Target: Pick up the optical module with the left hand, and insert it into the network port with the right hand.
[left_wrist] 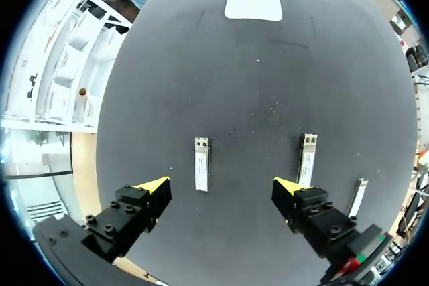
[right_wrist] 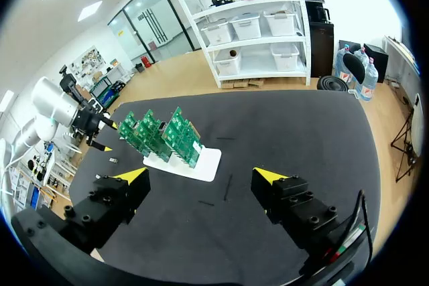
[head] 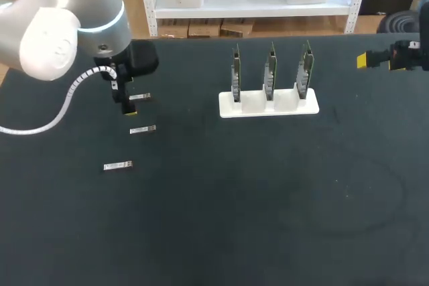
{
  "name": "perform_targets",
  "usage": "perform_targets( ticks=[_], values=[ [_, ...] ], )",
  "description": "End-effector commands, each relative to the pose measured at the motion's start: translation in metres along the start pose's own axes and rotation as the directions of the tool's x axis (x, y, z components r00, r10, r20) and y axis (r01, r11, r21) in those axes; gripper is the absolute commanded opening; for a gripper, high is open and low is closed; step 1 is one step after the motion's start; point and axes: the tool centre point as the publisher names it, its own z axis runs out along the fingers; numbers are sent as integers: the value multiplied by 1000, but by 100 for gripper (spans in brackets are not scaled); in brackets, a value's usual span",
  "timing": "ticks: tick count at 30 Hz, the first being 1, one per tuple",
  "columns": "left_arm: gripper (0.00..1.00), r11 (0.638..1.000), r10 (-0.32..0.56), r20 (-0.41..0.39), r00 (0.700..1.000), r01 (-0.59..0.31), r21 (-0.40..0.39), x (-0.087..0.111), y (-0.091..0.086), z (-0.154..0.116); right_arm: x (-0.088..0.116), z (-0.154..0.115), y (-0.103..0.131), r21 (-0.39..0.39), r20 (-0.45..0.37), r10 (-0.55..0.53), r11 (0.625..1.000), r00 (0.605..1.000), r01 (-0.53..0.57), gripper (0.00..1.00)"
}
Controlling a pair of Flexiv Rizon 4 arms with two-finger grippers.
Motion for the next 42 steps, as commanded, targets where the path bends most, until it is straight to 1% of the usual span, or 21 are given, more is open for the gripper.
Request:
perform_targets(
  ticks=[1, 4, 5, 6, 7, 9, 15, 17, 20, 24, 27, 30, 32, 33, 39, 42],
  values=[
    [100, 1000, 4, -15, 1000, -4, 10, -2, 6, 8, 0, 0, 0, 0, 0, 0, 1000, 1000, 0, 100],
    [100, 1000, 6, -22, 1000, -5, 15, -3, 8, 12, 0, 0, 0, 0, 0, 0, 1000, 1000, 0, 100],
    [100, 999, -1, -16, 1000, 2, 32, -2, 8, 14, 0, 0, 0, 0, 0, 0, 1000, 1000, 0, 100],
    [100, 999, 3, 6, 1000, -3, 40, -2, 9, 15, 0, 0, 0, 0, 0, 0, 1000, 1000, 0, 100],
    [100, 999, 0, 8, 1000, -1, 40, -1, 10, 17, 0, 0, 0, 0, 0, 0, 1000, 1000, 0, 100],
    [100, 999, -21, -3, 1000, 22, 47, 1, 14, 21, 0, 0, 0, 0, 0, 0, 1000, 1000, 0, 100],
    [100, 998, -43, -7, 999, 44, 49, 3, 26, 22, 0, 0, 0, 0, 0, 0, 1000, 1000, 0, 100],
    [100, 999, -36, -24, 999, 37, 39, 5, 29, 22, 0, 0, 0, 0, 0, 0, 1000, 1000, 0, 100],
    [100, 998, -28, -35, 999, 29, 47, 7, 30, 24, 0, 0, 0, 0, 0, 0, 1000, 1000, 0, 100],
    [100, 998, -14, -47, 999, 17, 59, 7, 28, 24, 0, 0, 0, 0, 0, 0, 1000, 1000, 0, 100],
    [100, 996, 0, -58, 998, 5, 88, 8, 24, 23, 0, 0, 0, 0, 0, 0, 1000, 1000, 0, 100],
    [100, 994, 8, -71, 997, 0, 108, 10, 19, 23, 0, 0, 0, 0, 0, 0, 1000, 1000, 0, 100],
    [100, 992, -5, -82, 997, 15, 125, 12, 17, 25, 0, 0, 0, 0, 0, 0, 1000, 1000, 0, 100],
    [100, 993, 3, -93, 996, 8, 121, 13, 16, 27, 0, 0, 0, 0, 0, 0, 1000, 1000, 0, 100],
    [100, 991, -4, -88, 996, 15, 130, 13, 14, 27, 0, 0, 0, 0, 0, 0, 1000, 1000, 0, 100],
    [100, 990, -13, -72, 997, 22, 136, 10, 12, 27, 0, 0, 0, 0, 0, 0, 1000, 1000, 0, 100]
  ],
)
